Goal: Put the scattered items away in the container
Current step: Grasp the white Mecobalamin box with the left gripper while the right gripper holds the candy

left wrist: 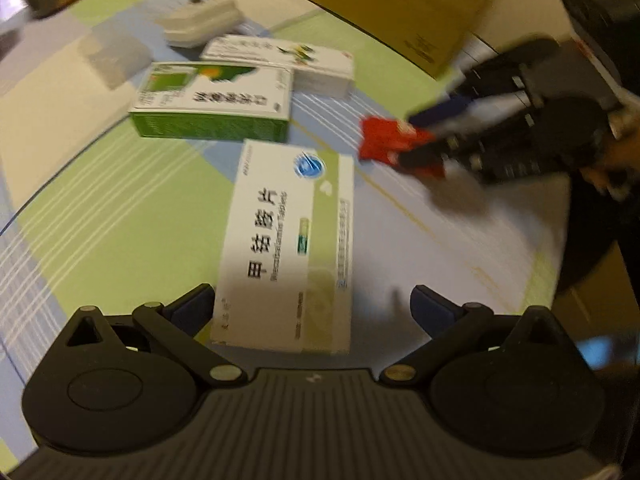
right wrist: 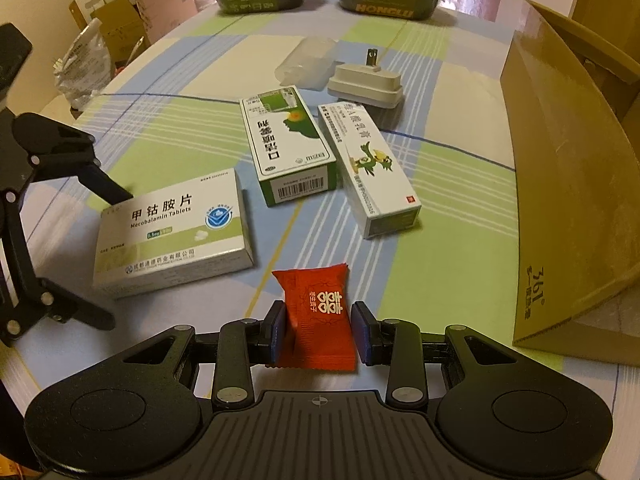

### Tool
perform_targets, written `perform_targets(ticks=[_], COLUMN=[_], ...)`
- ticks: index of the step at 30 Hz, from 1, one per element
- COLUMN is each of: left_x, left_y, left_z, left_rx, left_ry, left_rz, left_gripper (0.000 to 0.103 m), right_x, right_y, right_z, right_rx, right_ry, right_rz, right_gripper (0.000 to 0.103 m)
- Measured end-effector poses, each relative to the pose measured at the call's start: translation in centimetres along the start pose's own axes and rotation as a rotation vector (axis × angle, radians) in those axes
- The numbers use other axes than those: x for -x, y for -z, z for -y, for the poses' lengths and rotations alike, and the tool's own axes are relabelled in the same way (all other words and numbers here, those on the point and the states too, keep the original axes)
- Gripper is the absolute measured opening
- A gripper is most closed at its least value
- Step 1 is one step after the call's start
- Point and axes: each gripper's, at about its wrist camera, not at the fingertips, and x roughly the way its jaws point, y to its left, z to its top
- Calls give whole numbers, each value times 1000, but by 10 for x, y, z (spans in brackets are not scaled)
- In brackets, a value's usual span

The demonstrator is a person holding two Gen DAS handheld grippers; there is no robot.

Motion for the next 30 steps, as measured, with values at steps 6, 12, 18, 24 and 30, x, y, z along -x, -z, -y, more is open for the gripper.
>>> perform_targets(ticks=[6,12,18,24,30], left_x=[-11,-27,-30,-30,-30], left_y=[-21,-38,-42,-43,-46], left_z=[18,24,18,8,3], left_rx=[-57,-138,-136,-103,-84], left_ry=[-127,-141,-131,-112,-119], left_rz=[-40,-137,-160,-154,-149], left_gripper=[98,83,83,82,67], right_x=[-4,-5,-5,-9,-9], right_y=[3,5,3,2,2], right_z=[-2,2,0,3,-1], right_rx=[10,23,56,43,74], right_ry=[2,-16,-6,-9,-13], right_rz=[-23,-16,-11,-21,-20], right_gripper=[38,38,76,76,55])
